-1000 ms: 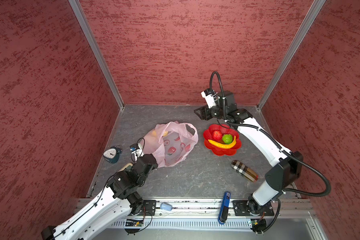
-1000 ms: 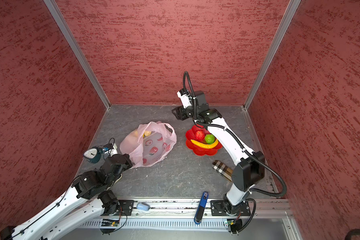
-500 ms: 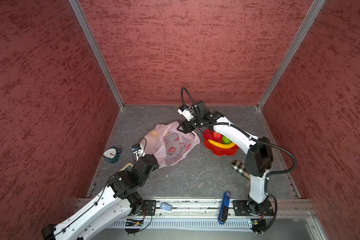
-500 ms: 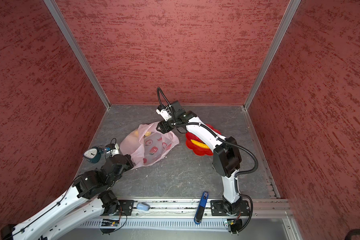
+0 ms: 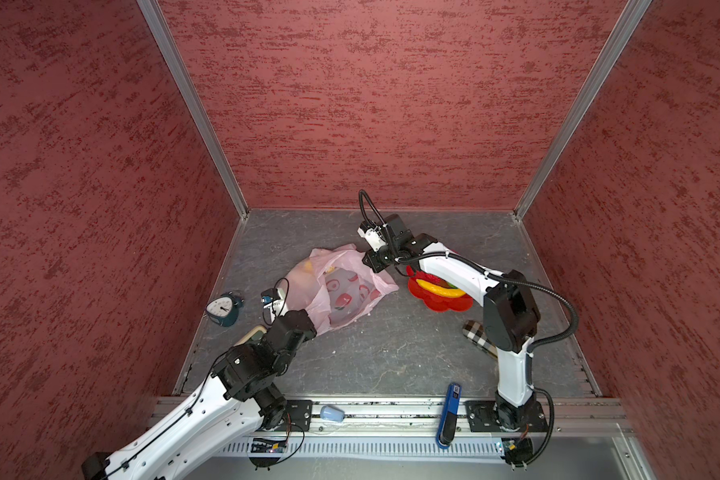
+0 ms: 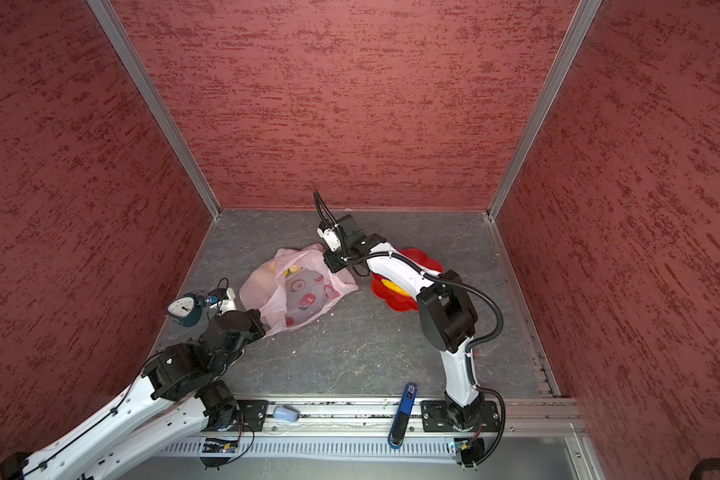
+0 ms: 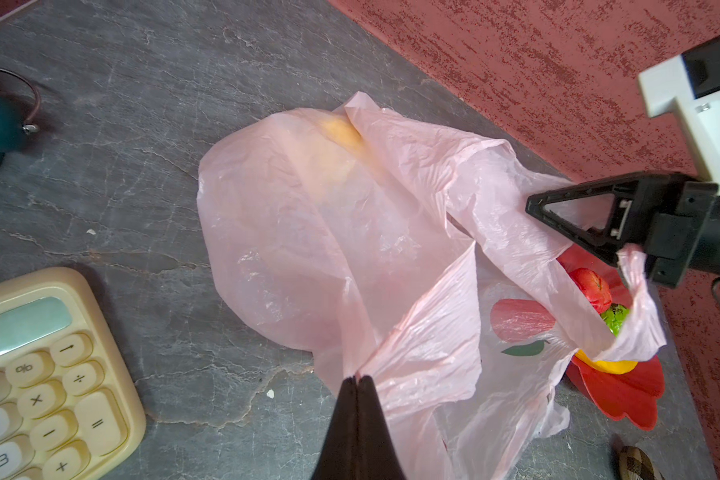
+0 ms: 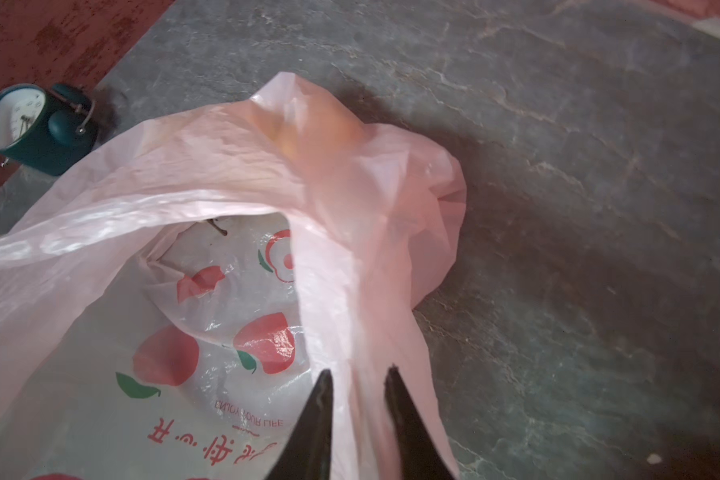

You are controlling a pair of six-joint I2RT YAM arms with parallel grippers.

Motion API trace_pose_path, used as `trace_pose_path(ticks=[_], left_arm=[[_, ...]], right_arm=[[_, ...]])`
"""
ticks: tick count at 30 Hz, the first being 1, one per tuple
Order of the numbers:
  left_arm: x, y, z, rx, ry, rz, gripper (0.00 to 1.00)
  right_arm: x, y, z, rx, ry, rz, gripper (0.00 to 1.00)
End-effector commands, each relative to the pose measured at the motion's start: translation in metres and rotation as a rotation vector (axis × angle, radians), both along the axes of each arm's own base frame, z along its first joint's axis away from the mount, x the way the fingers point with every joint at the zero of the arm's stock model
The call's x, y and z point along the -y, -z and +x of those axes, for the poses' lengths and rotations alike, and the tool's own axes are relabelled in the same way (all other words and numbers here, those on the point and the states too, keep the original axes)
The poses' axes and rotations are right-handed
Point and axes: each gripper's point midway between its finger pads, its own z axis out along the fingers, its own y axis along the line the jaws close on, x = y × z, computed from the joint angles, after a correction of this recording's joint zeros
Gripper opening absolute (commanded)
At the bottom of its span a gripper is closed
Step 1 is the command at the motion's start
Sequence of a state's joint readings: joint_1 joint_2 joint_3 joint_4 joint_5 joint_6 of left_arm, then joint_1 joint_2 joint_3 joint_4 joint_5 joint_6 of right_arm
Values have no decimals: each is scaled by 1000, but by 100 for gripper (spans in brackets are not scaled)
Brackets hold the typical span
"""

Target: Take the fake fruits out of the plastic bag

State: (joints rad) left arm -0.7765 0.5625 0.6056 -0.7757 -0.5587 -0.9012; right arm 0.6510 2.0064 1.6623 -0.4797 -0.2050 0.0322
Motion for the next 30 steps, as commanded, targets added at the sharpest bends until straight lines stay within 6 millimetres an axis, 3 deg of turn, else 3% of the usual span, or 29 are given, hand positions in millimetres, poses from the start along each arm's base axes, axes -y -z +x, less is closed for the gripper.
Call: trace_pose_path(ticks=[1,7,12,21,25,30], left_arm=[[8,-13,17,53,14,-4,6],[15,-30,69,53,32,-49,5],[-5,-55,119,81,23,-79,5],[-39,-95,208,147,17,-101,4],[-51,-117,237,195,5,-113,4],[-53,-146,259,249,21,-109,4]], right_arm=[[3,-44,24,179,95,58,12],[10,-86,46,322,194,104,0],[11,-123,71,447,268,160,0],[3,-165,117,559,354,253,0],[8,-183,132,604,393,300,0],[9,-199,143,636,392,308,0]])
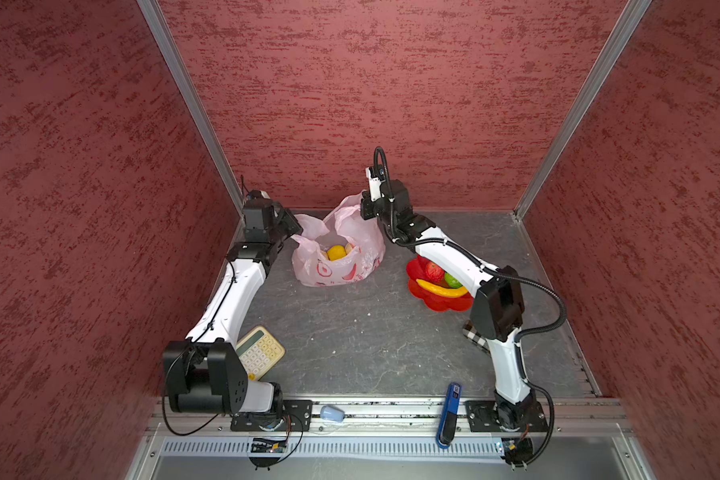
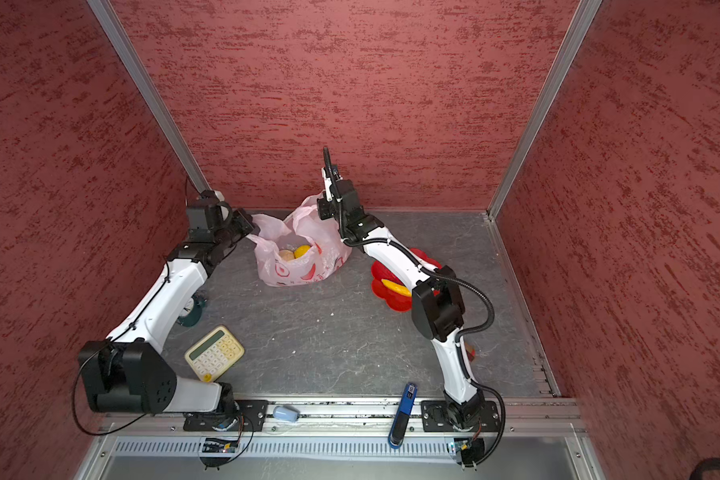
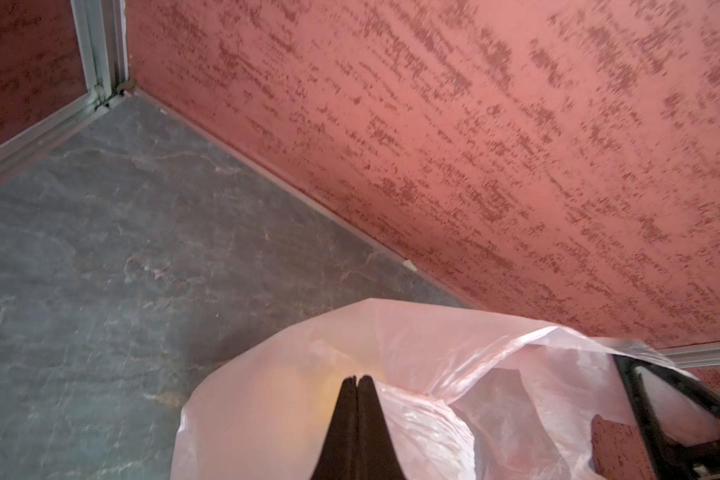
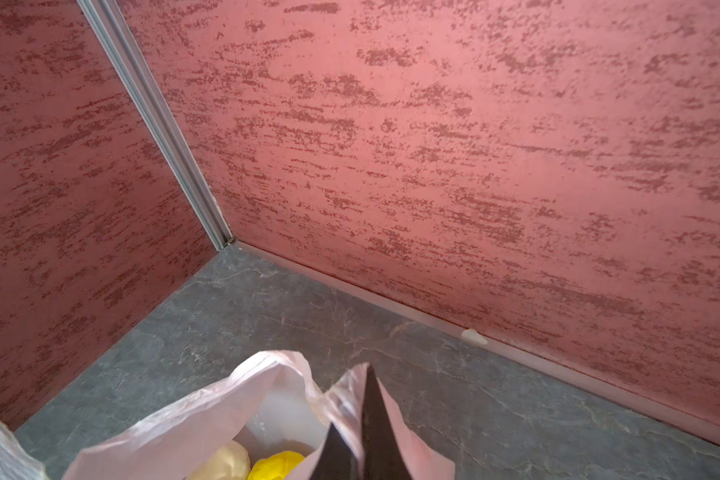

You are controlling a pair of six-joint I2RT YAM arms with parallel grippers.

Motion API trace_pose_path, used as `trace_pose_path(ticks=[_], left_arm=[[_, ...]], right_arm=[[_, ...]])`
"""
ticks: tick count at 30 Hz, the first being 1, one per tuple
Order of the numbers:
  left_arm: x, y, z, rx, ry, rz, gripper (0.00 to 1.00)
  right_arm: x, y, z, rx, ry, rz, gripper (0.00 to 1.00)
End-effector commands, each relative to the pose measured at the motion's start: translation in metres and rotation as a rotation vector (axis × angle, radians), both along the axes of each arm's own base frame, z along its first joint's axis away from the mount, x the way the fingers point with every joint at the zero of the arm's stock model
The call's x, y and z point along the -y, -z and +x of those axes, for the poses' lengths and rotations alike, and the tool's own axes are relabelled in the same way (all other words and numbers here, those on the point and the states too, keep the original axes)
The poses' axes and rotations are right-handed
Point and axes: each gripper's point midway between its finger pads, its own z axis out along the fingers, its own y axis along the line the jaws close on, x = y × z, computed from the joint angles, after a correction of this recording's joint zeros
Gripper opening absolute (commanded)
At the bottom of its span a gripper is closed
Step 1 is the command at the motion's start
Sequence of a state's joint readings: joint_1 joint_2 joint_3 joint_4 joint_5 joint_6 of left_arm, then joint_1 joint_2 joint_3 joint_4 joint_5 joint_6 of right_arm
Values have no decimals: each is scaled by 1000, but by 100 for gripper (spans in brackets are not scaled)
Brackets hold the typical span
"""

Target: Take the fake fruits out of the plastic bag

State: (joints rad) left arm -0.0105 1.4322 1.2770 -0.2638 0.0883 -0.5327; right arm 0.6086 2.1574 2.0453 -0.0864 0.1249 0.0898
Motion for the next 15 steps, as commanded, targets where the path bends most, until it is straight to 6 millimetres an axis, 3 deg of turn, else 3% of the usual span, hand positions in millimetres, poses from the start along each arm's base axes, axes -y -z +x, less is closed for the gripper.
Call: trace_pose_path(ticks=[1,5,8,15], left_arm=[[4,-31,10,82,47,16,4],[9,-28,2,74,64,19,4],[12,-13,-16,41,71,10,4],[53,49,-91,-133,154,36,4]], right_arm=[[7,-32,6,78,25,25,0],[7,-23,-5,58,-11,23,0],[9,0,-25,8,-37,17,0],[18,53,-103,-135,-91,-28,1]])
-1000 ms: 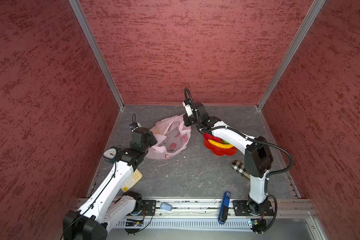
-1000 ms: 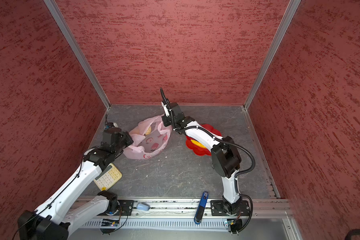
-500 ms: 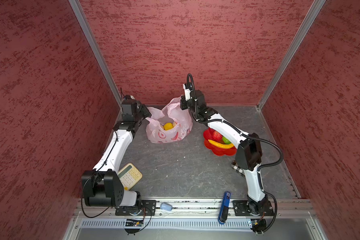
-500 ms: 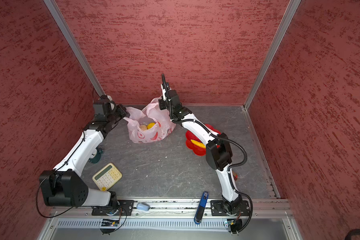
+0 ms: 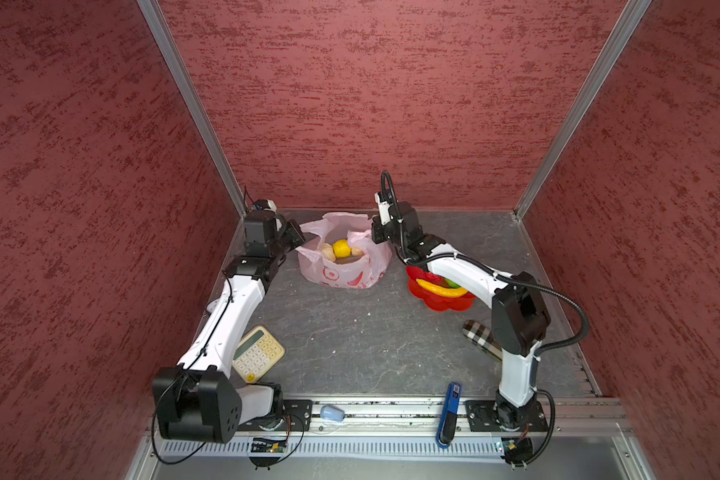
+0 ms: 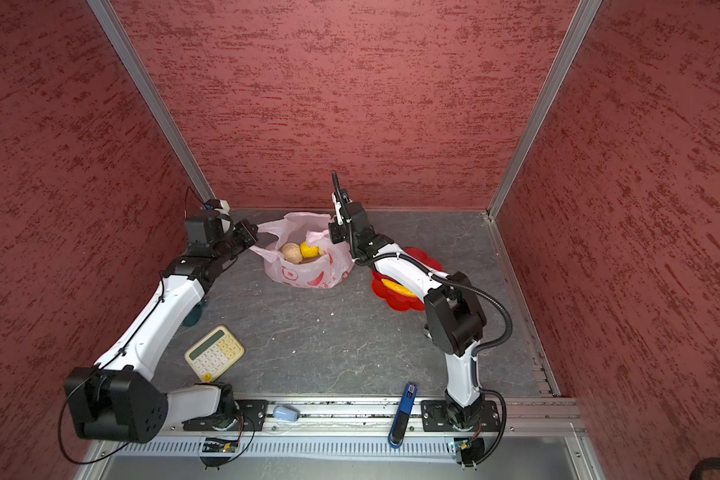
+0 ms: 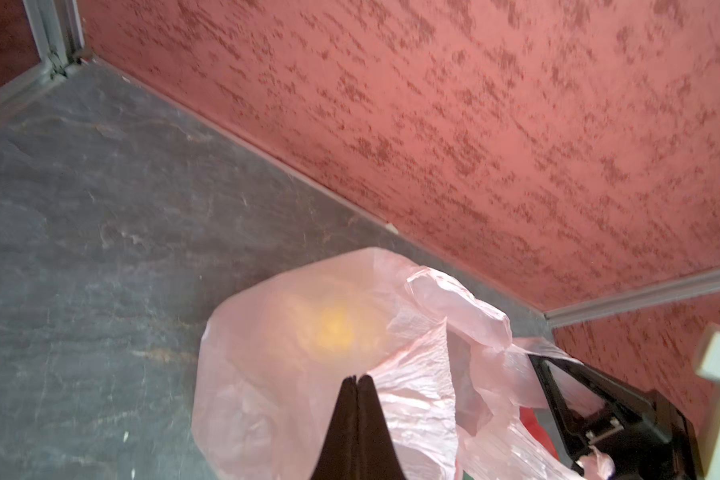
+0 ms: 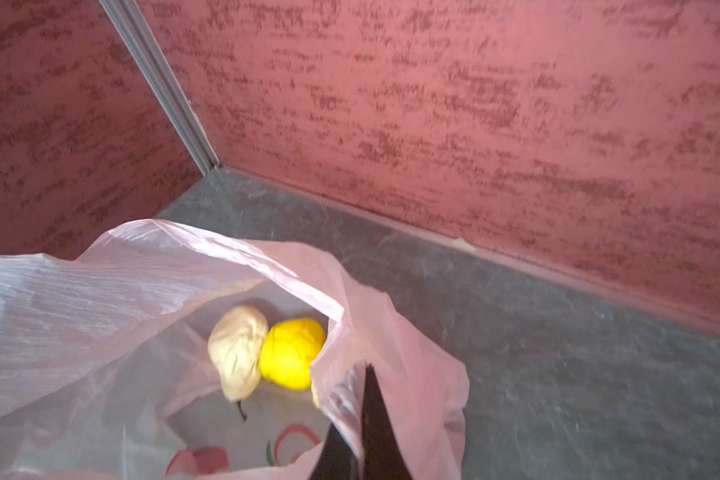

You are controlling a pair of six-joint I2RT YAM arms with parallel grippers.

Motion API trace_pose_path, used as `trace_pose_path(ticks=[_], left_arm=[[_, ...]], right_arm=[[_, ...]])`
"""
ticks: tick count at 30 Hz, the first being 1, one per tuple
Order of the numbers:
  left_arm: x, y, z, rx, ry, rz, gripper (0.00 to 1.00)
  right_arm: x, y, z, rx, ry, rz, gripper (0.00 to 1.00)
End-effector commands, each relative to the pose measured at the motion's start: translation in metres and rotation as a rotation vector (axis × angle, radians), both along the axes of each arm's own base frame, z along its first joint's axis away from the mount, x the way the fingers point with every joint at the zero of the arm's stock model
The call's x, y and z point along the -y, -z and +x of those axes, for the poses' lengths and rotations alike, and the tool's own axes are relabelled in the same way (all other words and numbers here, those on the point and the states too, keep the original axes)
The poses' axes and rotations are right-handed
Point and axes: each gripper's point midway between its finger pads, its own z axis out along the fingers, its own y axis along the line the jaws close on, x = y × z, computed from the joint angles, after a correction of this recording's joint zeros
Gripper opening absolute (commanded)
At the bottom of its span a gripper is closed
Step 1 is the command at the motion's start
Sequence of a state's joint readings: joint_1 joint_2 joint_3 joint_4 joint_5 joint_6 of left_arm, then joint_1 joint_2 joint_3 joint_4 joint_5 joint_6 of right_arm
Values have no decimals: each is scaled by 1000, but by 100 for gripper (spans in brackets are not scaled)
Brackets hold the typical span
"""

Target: Take the fake fruits out of the plastic bag

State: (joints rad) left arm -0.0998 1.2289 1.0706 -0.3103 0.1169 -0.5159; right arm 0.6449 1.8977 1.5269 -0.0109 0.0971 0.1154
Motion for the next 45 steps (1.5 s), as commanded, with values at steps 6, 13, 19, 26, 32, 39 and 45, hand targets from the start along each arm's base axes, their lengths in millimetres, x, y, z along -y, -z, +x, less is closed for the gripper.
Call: trace_pose_path(ticks=[6,13,19,26,32,39,45], left_arm=[[22,72,-103,-200,-3,90,3],[3,91,-153,-206,-110,147,3],[0,104,-161,-197,-122,148,3],[0,102,-159,-170,-126,149,3],[3,101,-158,-163,-109,143,3],[3,96,-160,-148,-104,136,3],[-3,89,-162,-122,-133,121,3]], right_arm=[[4,3,-93,-70,-79,21,7],[3,27,-145,-168,-139,-73,27],[21,-1,-149,-130,-113,-175,51],[34,-50,-136,10,-81,-310,62],[17,-66,-117,97,-145,-435,69],[8,-61,-104,110,-167,-542,76],[14,-74,-116,127,-206,-549,79]])
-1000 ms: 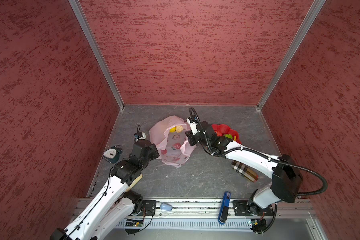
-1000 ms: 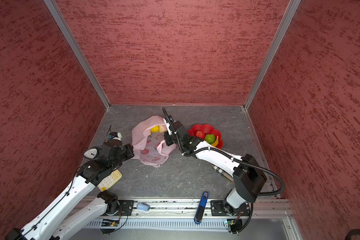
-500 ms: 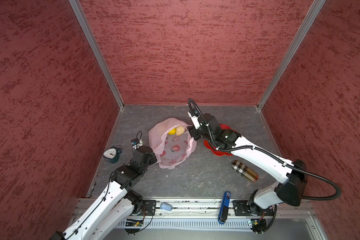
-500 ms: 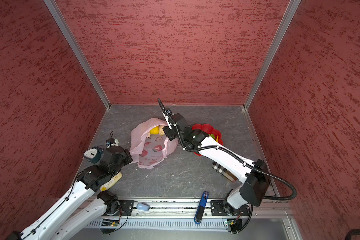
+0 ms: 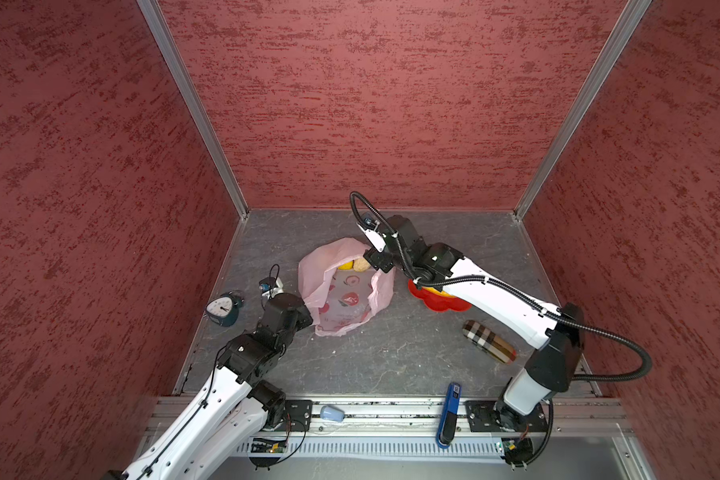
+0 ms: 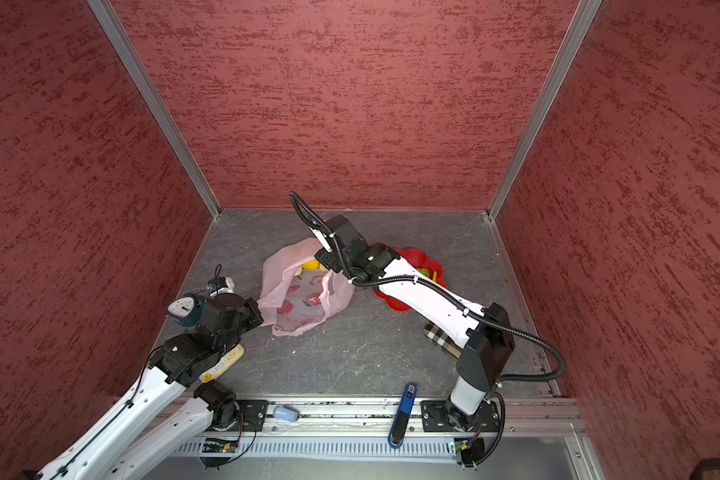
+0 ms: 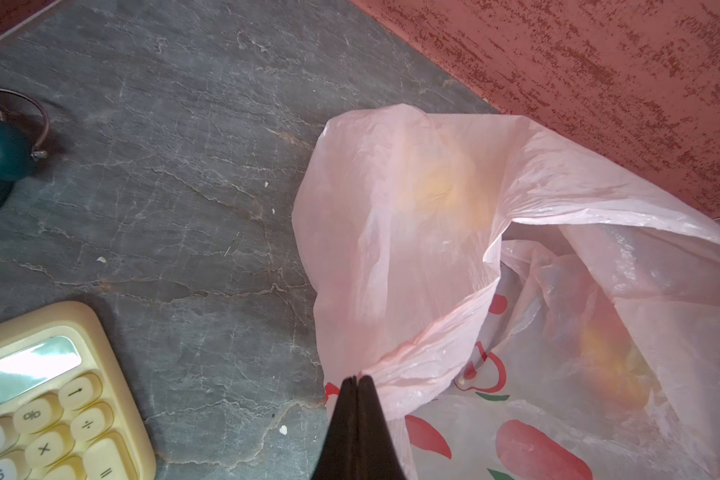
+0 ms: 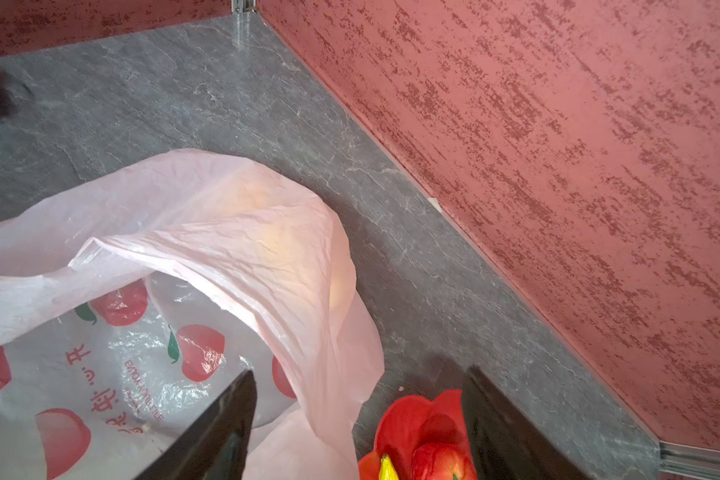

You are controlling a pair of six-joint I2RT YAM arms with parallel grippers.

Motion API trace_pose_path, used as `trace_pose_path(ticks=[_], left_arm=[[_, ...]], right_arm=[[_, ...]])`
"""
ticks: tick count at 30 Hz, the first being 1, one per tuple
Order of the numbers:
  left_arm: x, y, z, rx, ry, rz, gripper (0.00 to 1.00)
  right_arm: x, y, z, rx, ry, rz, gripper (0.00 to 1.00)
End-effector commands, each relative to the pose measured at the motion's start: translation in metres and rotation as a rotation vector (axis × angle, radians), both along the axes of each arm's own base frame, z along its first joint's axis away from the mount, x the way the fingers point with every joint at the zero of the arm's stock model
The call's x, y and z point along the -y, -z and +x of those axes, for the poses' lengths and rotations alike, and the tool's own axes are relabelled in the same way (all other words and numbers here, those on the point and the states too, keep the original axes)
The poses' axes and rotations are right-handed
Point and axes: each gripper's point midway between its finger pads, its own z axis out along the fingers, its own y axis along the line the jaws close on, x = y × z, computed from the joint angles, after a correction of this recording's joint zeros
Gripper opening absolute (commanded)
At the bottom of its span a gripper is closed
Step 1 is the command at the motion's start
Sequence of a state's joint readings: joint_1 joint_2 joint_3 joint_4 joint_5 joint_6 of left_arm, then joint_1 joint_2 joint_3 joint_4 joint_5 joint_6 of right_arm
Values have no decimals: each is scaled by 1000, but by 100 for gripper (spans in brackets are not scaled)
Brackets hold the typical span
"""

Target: Take the fake fruits out of the plastic bag

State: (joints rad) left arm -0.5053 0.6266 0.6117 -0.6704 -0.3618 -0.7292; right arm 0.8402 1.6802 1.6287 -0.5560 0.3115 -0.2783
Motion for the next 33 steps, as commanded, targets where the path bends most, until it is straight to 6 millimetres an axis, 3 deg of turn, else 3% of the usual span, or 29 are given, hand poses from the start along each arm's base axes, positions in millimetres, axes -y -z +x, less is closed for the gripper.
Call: trace_pose_path(ticks=[1,5,11,16,23,33], left_arm=[[-3,-9,1,35,-22,-11,3],[-7,-21,1,67,-46,-24,3],[-7,-43,7,128,-55,-40,4],[-1,-50,9,136,-24,-39,3],[4,-48,8,131,8,-50,4],[5,-48,5,125,29,-48,4]], right_arm=[[9,-29,-12,40,-46,-7,80],[12,-37,-23,1,-34,71,82],[20,-5,-42,-134,23,170,84],[27,-8,-52,-130,-3,160,84],[17,10,-34,-80,-83,-46,84],[-15,55,7,-57,-138,-245,84]])
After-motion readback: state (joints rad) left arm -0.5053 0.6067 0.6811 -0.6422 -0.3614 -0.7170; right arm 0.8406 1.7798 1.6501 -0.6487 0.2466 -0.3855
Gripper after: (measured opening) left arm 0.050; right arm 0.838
